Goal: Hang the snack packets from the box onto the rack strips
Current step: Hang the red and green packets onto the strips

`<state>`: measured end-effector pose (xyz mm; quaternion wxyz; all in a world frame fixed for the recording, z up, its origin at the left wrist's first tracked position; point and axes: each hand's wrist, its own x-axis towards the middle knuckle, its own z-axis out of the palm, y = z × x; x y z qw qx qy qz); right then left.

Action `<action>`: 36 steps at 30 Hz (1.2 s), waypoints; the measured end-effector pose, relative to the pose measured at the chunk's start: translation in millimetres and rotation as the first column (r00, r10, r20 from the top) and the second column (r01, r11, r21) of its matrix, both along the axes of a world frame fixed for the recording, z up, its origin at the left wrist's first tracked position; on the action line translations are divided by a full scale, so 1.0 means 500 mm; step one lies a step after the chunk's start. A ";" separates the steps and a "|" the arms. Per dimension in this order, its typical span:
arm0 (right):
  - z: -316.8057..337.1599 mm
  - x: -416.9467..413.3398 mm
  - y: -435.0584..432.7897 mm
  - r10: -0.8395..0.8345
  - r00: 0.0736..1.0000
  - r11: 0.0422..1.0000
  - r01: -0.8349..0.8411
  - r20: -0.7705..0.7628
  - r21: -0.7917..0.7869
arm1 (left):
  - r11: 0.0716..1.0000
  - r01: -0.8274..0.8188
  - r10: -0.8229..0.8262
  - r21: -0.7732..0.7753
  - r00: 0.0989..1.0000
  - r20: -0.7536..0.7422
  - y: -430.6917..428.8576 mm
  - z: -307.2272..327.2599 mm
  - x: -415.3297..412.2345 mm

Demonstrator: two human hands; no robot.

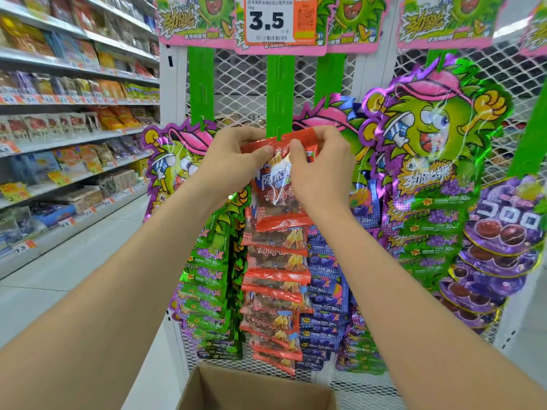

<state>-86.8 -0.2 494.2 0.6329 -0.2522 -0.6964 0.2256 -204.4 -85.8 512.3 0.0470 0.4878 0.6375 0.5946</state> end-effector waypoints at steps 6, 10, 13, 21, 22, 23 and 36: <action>-0.005 -0.001 0.013 -0.011 0.999 0.997 0.014 0.033 -0.081 | 0.995 -0.050 0.051 0.088 0.999 -0.017 0.001 -0.006 0.007; -0.010 0.004 0.022 -0.009 0.997 0.998 0.014 0.080 -0.060 | 0.983 -0.118 0.125 0.141 0.991 -0.039 0.003 -0.020 0.006; -0.026 0.015 0.015 -0.076 0.995 0.996 0.073 0.066 0.048 | 0.954 -0.236 0.265 0.183 0.951 -0.158 0.008 -0.040 0.003; -0.293 0.130 -0.105 0.218 0.844 0.930 -0.332 0.490 0.158 | 0.868 -0.264 0.461 0.421 0.744 -0.484 -0.099 -0.253 0.061; -0.357 0.135 -0.109 0.302 0.684 0.926 -0.376 0.664 -0.034 | 0.907 -0.258 0.406 0.332 0.744 -0.531 -0.114 -0.317 0.071; -0.425 0.138 -0.109 0.381 0.474 0.906 -0.365 0.794 -0.217 | 0.940 -0.268 0.340 0.209 0.753 -0.563 -0.128 -0.387 0.079; -1.060 0.163 -0.072 0.624 -0.013 0.767 0.206 0.782 -0.608 | 0.039 0.017 -0.384 -0.999 0.924 0.001 -0.180 -0.868 0.109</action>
